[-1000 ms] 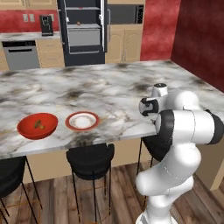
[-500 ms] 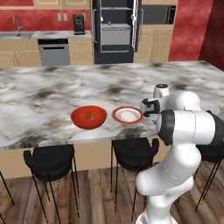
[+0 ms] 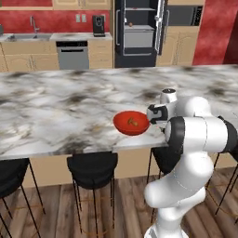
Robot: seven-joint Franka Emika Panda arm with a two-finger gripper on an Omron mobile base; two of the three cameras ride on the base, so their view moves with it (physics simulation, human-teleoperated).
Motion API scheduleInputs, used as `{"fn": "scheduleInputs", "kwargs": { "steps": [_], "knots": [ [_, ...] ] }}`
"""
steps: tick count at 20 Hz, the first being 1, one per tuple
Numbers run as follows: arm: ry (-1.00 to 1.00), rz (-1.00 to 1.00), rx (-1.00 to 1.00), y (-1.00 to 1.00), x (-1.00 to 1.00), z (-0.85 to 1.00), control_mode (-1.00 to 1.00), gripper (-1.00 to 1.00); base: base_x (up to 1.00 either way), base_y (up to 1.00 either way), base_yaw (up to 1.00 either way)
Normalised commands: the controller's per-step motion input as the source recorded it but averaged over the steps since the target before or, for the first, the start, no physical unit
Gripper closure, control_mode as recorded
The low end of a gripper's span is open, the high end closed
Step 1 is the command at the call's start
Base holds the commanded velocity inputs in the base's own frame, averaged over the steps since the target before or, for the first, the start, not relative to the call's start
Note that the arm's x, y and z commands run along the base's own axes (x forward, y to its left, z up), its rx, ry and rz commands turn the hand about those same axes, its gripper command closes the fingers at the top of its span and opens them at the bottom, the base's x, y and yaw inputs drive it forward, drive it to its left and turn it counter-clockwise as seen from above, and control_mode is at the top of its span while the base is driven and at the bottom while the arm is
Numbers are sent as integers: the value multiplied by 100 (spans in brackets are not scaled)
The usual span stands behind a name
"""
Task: Pick the chicken drumstick and mushroom from their plates and place them in the bowl. Then put the bowl in the fridge.
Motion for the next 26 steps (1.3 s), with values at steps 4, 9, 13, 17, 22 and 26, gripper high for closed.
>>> {"fn": "scheduleInputs", "kwargs": {
  "steps": [4, 9, 13, 17, 22, 26],
  "knots": [
    [0, 0, 0, 0, 0, 0, 100, 100, 45, 40, -1],
    [0, 0, 0, 0, 0, 0, 100, 100, 55, 11, -2],
    [0, 0, 0, 0, 0, 0, 100, 100, 59, 20, 0],
    [0, 0, 0, 0, 0, 0, 100, 100, 50, 25, 0],
    [0, 0, 0, 0, 0, 0, 100, 100, 36, 24, 0],
    [0, 0, 0, 0, 0, 0, 100, 100, 0, 0, 0]
  ]
}}
